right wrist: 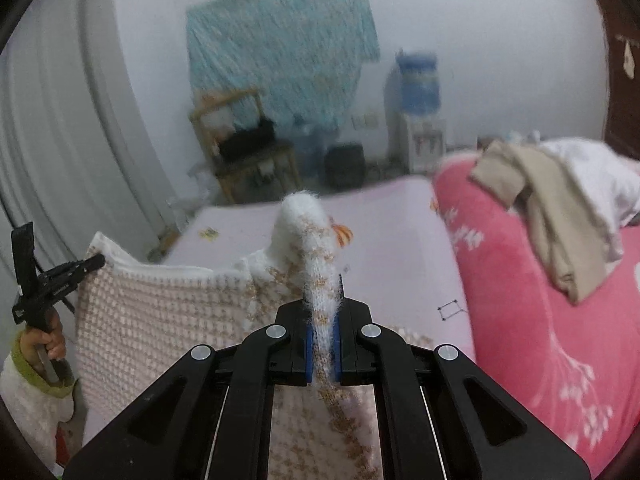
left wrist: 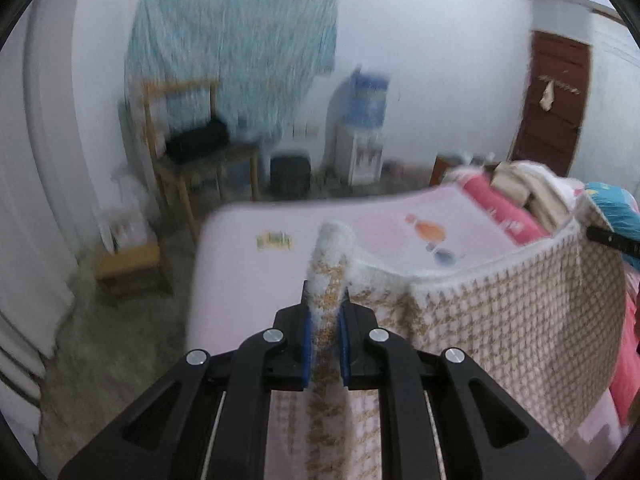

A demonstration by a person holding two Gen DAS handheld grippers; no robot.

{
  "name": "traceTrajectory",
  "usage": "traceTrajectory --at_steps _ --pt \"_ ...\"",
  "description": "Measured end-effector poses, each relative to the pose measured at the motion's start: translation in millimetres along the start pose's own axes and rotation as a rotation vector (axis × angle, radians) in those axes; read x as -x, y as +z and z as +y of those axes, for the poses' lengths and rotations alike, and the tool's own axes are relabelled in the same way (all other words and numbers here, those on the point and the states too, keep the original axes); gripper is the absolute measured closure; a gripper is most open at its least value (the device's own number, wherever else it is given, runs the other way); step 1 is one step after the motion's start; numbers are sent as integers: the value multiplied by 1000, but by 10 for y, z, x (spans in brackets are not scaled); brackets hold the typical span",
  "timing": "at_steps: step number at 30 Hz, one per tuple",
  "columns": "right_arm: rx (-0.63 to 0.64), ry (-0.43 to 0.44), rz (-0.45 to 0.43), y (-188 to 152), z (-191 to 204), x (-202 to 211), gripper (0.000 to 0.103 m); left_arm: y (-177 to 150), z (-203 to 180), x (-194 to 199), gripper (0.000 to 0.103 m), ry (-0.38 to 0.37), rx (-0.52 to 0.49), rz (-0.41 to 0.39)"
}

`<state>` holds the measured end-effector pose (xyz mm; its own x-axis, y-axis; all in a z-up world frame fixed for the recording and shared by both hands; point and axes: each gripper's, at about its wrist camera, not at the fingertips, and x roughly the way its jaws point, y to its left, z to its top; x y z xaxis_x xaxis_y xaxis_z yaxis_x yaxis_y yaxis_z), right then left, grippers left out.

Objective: Fold large clothes

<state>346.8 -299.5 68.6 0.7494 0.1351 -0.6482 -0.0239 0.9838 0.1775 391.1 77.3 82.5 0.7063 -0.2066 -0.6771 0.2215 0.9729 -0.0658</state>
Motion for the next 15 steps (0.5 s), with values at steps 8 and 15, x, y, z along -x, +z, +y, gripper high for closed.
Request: traceTrajectory --at_steps 8,15 --pt "-103 -42 237 -283 -485 -1021 61 -318 519 -1015 80 -62 263 272" --pt "-377 -12 174 -254 -1191 -726 44 -275 771 -852 68 -75 341 238"
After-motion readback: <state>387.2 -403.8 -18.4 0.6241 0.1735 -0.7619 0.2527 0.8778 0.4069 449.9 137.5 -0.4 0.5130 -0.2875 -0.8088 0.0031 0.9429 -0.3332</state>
